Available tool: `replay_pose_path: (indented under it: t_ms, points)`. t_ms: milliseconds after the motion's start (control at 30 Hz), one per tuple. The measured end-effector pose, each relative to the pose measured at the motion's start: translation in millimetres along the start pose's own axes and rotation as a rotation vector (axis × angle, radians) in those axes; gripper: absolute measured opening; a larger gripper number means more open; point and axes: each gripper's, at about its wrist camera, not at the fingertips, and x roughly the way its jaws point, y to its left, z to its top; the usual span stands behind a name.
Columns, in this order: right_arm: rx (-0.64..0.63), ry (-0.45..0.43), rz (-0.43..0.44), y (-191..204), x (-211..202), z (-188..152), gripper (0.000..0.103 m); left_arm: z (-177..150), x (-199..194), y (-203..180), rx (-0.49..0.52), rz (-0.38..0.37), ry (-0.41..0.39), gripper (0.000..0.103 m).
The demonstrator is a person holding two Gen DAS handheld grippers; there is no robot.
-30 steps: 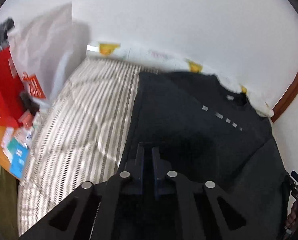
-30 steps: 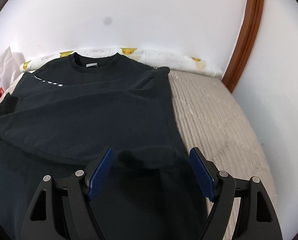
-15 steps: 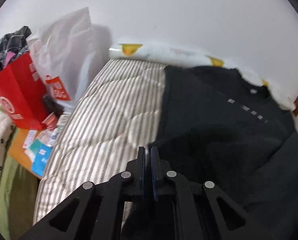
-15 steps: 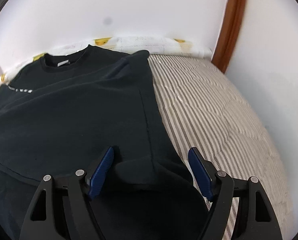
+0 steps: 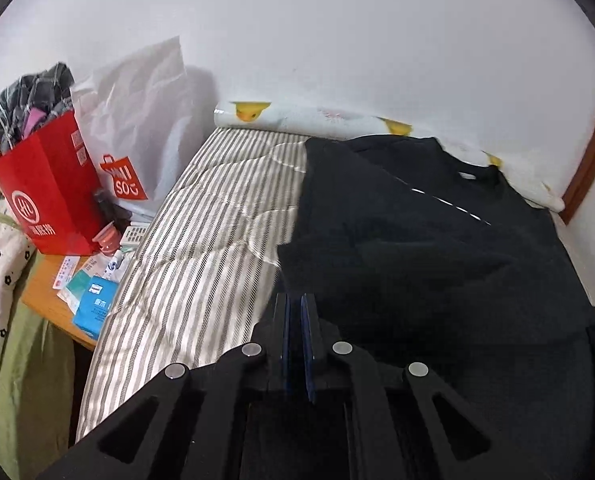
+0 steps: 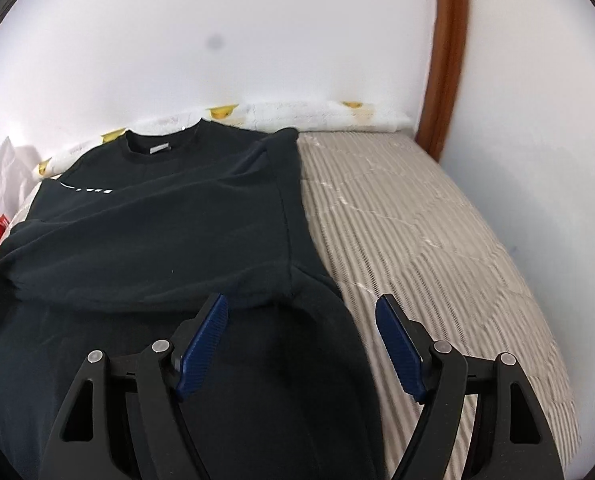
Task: Fold small clothes
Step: 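Smooth the folded side flat with the left gripper and release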
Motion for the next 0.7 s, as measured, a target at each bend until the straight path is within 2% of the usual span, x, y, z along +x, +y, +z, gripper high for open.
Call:
replay_pose_path:
  t_ms: [100, 267, 433, 533, 567, 600, 667, 700]
  points:
    - [0.015, 0.012, -0.002, -5.7, -16.8, -12.1, 0.075, -7.6, -17.1, -7.6, 0.018, 0.003, -0.015, 0.007]
    - [0.045, 0.050, 0.049, -15.6, -35.9, -35.3, 0.075, -27.3, -44.2, -14.9, 0.024, -0.023, -0.022, 0.007]
    - [0.022, 0.060, 0.052, -22.7, -53.5, -62.6, 0.073, -52.5, -59.5, -12.2, 0.035, -0.045, 0.021, 0.007]
    - [0.016, 0.104, 0.070, -26.2, -56.6, -79.2, 0.069, -66.8, -65.7, -4.9, 0.007, -0.046, 0.040, 0.007]
    - [0.015, 0.110, 0.070, -26.6, -57.2, -83.8, 0.065, -71.1, -67.6, -2.8, -0.001, -0.047, 0.044, 0.007]
    - [0.010, 0.116, 0.068, -26.4, -58.9, -89.2, 0.063, -76.6, -69.9, -0.8, -0.007, -0.050, 0.048, 0.010]
    - [-0.004, 0.120, 0.057, -26.7, -61.8, -96.8, 0.062, -87.4, -74.0, 2.8, -0.014, -0.052, 0.058, 0.030]
    - [-0.013, 0.113, 0.047, -26.8, -65.7, -102.5, 0.062, -94.2, -76.6, 4.8, -0.016, -0.055, 0.064, 0.045]
